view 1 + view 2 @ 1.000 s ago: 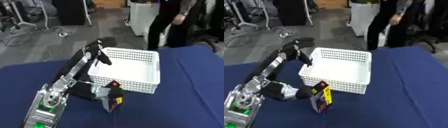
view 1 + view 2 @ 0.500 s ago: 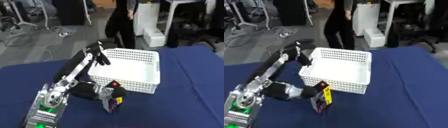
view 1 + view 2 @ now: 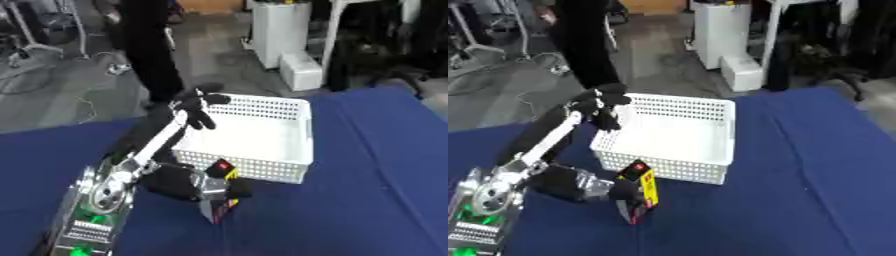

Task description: Pick up objects on the table and place them in the box.

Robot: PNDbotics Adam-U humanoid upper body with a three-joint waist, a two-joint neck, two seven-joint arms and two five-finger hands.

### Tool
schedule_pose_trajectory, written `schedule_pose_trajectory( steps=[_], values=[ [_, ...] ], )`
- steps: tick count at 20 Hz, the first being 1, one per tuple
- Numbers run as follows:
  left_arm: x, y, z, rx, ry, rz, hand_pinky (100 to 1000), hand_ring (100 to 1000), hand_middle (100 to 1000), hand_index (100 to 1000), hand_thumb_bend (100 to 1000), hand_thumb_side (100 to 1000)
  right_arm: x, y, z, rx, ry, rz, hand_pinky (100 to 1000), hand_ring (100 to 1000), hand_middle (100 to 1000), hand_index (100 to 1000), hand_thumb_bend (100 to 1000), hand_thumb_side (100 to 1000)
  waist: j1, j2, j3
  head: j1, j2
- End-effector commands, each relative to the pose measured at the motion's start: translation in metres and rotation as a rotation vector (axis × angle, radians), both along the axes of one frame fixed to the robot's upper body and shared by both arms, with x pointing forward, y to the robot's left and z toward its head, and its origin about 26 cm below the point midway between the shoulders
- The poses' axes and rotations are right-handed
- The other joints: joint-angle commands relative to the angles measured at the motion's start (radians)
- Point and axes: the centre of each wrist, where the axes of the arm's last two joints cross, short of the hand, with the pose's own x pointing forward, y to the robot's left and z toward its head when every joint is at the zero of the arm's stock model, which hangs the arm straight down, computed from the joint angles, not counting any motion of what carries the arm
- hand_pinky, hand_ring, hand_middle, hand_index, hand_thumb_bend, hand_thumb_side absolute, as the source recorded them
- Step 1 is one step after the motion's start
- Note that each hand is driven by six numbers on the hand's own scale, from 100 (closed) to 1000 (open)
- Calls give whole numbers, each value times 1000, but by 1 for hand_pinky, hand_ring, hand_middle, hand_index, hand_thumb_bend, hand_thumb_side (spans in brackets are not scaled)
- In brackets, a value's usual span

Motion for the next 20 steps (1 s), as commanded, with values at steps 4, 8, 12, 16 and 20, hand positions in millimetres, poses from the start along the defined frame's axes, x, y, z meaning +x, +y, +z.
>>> schedule_pose_trajectory(
  steps=[4,8,12,16,20],
  values=[
    [7,2,-1,102,5,39,643,705,949,881,869,756,-3,-4,8,-70,-102,-13,182,276,387,471,100,1000,-5,-9,-1,-18,-15],
    [10,0,-4,147,17,39,625,714,942,877,872,759,-3,-4,6,-98,-110,-19,183,276,386,470,100,1000,-7,-8,0,-18,-7],
    [13,-1,-7,189,28,42,614,713,932,873,866,760,-3,-3,5,-125,-119,-22,184,276,385,469,100,1000,-7,-8,-1,-16,-4],
    [15,-2,-6,211,42,55,606,717,924,869,861,758,-3,-3,5,-135,-123,-21,184,276,385,469,100,1000,-7,-8,-2,-14,-3],
    [16,-1,-4,240,53,88,566,715,904,856,848,754,-3,-3,5,-141,-124,-21,184,276,385,469,100,1000,-7,-8,-1,-12,-2]
  ],
)
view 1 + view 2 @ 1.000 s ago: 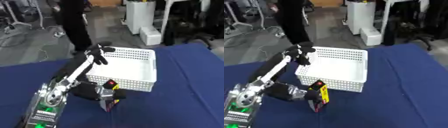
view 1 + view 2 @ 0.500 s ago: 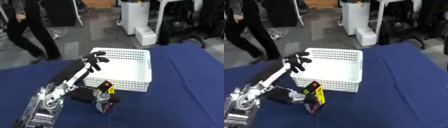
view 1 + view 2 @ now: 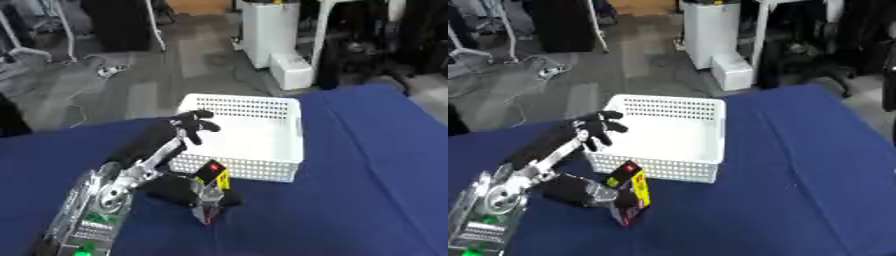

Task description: Pick up objects on the table and place them in the box.

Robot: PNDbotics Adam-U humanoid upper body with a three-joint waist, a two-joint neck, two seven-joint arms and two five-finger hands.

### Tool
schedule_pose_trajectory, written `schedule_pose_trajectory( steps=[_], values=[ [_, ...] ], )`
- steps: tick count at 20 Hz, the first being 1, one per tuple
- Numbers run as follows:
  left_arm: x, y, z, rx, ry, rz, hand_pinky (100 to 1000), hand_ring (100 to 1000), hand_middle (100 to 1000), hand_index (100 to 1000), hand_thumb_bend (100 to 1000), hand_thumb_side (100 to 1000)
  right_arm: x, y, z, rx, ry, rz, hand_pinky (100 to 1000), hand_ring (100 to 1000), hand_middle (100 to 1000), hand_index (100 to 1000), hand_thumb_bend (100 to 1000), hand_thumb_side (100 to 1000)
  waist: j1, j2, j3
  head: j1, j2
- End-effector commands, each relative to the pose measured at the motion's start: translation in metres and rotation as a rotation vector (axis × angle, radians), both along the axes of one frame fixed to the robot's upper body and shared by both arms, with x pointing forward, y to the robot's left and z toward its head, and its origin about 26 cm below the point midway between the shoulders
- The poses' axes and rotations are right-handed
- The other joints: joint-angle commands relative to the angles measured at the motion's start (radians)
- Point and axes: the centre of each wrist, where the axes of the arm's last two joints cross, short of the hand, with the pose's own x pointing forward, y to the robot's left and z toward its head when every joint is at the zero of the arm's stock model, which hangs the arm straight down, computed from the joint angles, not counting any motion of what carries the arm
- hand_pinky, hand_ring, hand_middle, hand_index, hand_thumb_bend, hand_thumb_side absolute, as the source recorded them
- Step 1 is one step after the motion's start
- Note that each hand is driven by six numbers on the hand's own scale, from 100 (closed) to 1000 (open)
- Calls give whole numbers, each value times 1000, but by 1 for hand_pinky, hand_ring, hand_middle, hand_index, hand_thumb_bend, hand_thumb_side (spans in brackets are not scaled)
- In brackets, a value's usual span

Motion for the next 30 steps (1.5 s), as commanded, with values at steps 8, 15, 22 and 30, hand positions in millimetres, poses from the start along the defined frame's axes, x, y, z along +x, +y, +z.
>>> schedule_pose_trajectory(
  steps=[8,15,22,30],
  values=[
    [3,7,17,178,29,126,495,689,834,817,812,744,-2,-1,8,-97,-131,15,184,276,384,468,100,1000,-5,-8,2,1,-2],
    [6,10,22,266,80,169,410,643,791,798,802,731,-2,-1,8,-100,-131,14,184,276,384,468,100,1000,-5,-7,2,1,1],
    [10,15,24,353,128,176,371,616,769,773,800,705,-2,-1,8,-102,-129,13,185,276,384,468,100,1000,-4,-9,3,10,-1],
    [15,18,28,410,132,160,322,626,757,764,821,709,-2,-1,7,-106,-127,13,185,276,384,469,100,1000,-2,-12,3,8,-4]
  ],
)
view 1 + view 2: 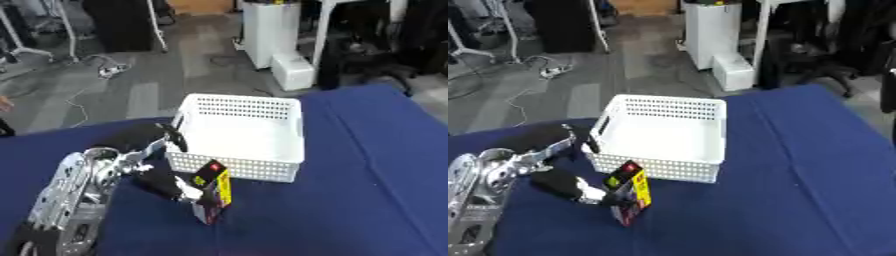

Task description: Pick up objects on the table and place them in the box.

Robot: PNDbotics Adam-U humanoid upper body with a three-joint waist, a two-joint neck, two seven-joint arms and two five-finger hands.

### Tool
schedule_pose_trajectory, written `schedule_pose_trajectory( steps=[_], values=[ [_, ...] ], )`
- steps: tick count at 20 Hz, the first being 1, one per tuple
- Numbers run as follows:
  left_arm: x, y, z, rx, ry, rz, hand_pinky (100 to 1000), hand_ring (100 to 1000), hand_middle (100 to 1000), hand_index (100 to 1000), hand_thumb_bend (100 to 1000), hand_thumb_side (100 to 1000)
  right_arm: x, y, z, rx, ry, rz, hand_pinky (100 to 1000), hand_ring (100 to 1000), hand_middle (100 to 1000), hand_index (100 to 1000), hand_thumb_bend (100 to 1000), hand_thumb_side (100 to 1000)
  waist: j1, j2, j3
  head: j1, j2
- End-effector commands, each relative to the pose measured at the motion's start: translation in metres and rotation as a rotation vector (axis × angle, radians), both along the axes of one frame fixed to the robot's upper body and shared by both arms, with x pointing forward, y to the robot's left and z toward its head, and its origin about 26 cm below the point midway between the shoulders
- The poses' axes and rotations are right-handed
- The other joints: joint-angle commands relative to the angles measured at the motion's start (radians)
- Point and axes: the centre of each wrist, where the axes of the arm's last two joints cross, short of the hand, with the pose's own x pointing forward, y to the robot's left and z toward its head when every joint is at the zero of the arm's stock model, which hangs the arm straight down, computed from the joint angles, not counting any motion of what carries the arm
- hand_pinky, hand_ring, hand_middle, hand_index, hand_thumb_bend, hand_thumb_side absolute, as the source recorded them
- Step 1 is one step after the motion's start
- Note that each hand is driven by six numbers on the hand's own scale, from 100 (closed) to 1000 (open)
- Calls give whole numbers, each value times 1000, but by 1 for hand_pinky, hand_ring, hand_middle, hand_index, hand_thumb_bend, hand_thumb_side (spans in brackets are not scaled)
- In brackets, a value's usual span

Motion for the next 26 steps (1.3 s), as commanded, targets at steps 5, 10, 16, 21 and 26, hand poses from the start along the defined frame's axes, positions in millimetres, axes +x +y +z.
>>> schedule_pose_trajectory(
  steps=[5,10,16,21,26],
  values=[
    [7,-4,5,30,-9,-26,243,597,730,742,845,715,-2,-1,8,-90,-131,18,185,276,384,469,100,1000,-3,-8,-1,13,-8],
    [13,-9,-2,55,16,-52,163,546,674,717,875,711,-1,-1,9,-89,-130,22,185,276,384,469,100,1000,-1,-10,-5,15,-14],
    [17,-15,-2,59,17,-70,162,540,659,708,925,773,-1,0,10,-88,-129,25,185,276,385,469,100,1000,-1,-10,-7,18,-19],
    [22,-15,-5,85,28,-77,172,547,646,699,1000,797,-1,0,10,-88,-129,26,185,276,385,469,100,1000,-1,-10,-8,18,-21],
    [26,-13,-9,102,41,-70,178,552,642,697,1000,804,-1,0,10,-90,-129,26,185,277,385,469,100,1000,-1,-10,-7,17,-22]
  ],
)
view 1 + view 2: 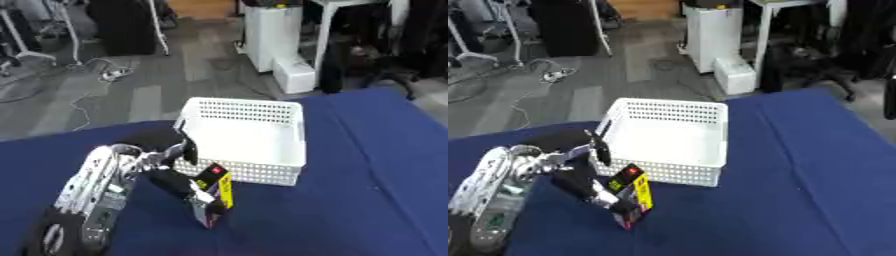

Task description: Pick up objects on the table and place them in the box.

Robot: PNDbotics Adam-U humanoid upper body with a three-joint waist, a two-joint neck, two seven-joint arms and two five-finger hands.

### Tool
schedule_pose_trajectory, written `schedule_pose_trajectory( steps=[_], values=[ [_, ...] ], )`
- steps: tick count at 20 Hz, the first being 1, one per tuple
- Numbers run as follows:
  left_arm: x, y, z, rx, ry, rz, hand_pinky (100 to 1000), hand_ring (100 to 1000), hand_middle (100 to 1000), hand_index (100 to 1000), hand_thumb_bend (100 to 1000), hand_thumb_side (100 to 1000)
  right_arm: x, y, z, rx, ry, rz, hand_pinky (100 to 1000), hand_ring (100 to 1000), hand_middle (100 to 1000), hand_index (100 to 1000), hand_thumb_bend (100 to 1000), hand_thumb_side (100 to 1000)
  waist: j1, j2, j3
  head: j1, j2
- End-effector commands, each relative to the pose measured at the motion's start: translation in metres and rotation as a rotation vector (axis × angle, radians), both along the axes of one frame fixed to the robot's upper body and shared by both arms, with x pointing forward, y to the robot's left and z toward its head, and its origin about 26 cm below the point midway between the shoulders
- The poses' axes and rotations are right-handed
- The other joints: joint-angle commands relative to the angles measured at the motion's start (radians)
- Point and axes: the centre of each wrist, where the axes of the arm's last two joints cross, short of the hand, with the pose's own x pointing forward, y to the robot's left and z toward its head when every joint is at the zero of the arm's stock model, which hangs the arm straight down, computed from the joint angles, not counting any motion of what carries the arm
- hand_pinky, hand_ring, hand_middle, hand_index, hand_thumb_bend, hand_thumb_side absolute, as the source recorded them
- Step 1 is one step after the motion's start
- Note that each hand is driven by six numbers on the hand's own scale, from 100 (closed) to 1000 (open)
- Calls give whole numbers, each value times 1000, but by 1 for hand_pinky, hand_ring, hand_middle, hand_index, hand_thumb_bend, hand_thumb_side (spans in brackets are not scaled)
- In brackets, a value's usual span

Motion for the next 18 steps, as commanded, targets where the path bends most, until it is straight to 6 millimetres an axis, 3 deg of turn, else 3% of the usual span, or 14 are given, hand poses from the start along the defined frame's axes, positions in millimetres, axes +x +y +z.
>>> schedule_pose_trajectory(
  steps=[1,18],
  values=[
    [3,1,7,17,-26,-2,179,553,641,696,1000,808,-1,-2,10,-84,-136,20,185,277,385,469,100,1000,-3,-8,-1,4,-11],
    [15,3,1,57,-3,20,194,559,617,682,988,818,-1,-1,10,-84,-131,23,186,277,385,469,100,1000,-3,-10,-4,5,-14]
  ],
)
